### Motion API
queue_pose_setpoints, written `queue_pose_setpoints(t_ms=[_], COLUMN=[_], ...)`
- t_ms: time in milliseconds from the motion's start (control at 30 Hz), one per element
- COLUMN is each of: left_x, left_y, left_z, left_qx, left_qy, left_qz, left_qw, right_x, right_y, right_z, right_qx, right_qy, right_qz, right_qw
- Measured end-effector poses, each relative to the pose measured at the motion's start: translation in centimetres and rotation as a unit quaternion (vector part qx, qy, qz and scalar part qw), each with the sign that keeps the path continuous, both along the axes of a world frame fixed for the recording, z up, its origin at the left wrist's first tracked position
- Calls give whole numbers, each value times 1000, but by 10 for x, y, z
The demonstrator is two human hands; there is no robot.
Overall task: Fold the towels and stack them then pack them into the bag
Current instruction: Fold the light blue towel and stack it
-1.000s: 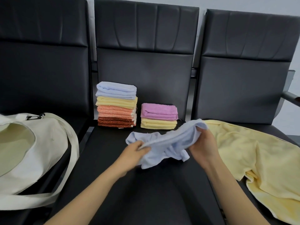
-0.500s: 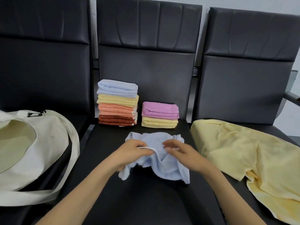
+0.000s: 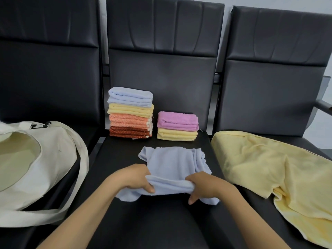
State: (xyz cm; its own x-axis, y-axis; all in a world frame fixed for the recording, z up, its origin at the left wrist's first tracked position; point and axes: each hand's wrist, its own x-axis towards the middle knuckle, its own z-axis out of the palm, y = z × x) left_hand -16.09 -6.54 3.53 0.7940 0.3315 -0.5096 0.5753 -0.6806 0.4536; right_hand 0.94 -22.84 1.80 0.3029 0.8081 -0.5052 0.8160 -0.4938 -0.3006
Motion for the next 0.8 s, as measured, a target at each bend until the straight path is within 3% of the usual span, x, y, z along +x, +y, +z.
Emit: queue_pose_setpoints(t_ms=[100,200,300,433,500,567,667,733,800], left_x=[2,2,5,10,8,4,0,0,1], left_y=[0,2,4,-4,-5,-2,4,5,5], left_z=[-4,-7,-4,3,7,10,2,-10,-19], left_qx=[-4,-60,-131,-257,-310,-294,-96,-22,3], left_qy=[-94,-198,-296,-322,-290,-223,-70,-3,33], left_qz=[-25,66,143,205,173,111,6,-33,-31], left_qw=[995,976,935,888,889,923,993,999,999], right_x=[1,8,14,10,4,0,-4,-3,-3], right_y=[7,6,1,-3,-4,-3,-6,-8,-6], right_z=[-8,-3,4,17,25,31,33,17,0], right_qx=[23,145,238,300,308,269,78,-2,-6], right_qy=[-34,49,131,329,369,333,204,55,-32], right_qz=[-11,-69,-142,-148,-145,-124,-59,-14,-12], right_qw=[999,986,952,883,865,896,974,998,999])
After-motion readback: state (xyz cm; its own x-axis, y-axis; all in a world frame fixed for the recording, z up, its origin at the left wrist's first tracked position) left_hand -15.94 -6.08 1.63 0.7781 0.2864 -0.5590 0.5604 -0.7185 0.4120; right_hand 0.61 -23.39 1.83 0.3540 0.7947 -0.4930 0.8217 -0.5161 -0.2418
